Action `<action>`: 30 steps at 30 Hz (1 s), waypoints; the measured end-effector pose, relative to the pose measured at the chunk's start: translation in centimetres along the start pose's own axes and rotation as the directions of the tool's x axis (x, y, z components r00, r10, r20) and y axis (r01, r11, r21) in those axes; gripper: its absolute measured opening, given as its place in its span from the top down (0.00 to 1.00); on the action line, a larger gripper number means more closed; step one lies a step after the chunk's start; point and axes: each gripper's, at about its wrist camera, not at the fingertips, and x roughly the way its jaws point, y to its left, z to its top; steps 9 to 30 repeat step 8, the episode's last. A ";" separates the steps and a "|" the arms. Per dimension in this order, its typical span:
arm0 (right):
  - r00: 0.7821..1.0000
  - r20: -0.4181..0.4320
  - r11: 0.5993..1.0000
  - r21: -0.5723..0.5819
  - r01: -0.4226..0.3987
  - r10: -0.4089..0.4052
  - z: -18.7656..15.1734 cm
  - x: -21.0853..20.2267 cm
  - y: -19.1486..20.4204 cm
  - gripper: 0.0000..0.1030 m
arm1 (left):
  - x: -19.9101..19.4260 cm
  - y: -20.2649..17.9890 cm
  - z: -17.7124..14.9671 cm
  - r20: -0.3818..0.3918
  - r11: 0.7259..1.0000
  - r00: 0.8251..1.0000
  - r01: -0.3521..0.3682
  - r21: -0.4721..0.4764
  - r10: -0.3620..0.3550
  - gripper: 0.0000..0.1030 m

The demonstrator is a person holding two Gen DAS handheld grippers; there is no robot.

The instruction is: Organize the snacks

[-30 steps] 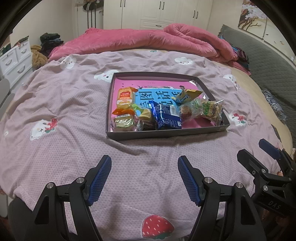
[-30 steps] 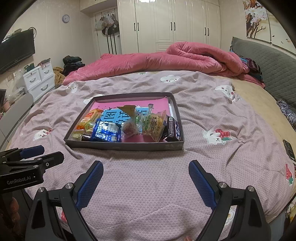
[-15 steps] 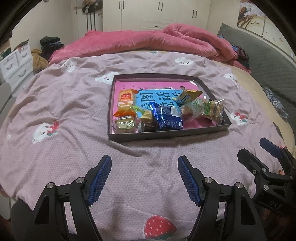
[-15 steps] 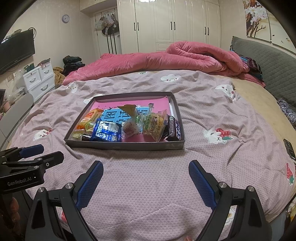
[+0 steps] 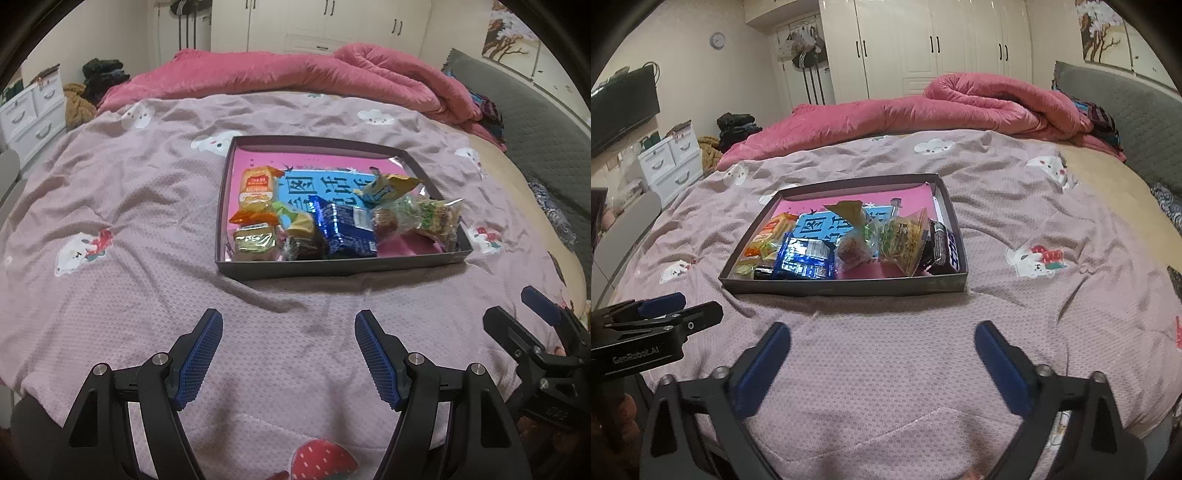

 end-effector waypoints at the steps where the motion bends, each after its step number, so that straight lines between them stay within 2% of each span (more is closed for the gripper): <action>1: 1.000 -0.001 1.000 0.011 -0.005 0.005 0.0 0.2 -0.2 0.01 | 0.2 0.1 0.1 0.000 1.000 1.000 -0.005 -0.001 0.005 0.27; 4: 1.000 0.005 0.999 0.041 0.008 -0.008 0.4 0.8 -1.5 0.01 | 0.8 1.0 0.5 0.005 1.000 1.000 -0.020 -0.012 0.020 0.27; 6: 0.999 0.025 0.997 0.067 0.039 -0.041 1.1 1.2 -3.1 0.01 | 1.0 1.8 0.9 0.017 0.999 1.000 -0.016 -0.029 0.016 0.27; 8: 0.995 0.045 0.991 0.099 0.089 -0.094 2.3 1.7 -5.6 0.01 | 1.1 3.1 1.5 0.042 0.998 0.998 -0.041 -0.052 0.043 0.27; 30: 0.995 0.045 0.991 0.099 0.089 -0.094 2.3 1.7 -5.6 0.01 | 1.1 3.1 1.5 0.042 0.998 0.998 -0.041 -0.052 0.043 0.27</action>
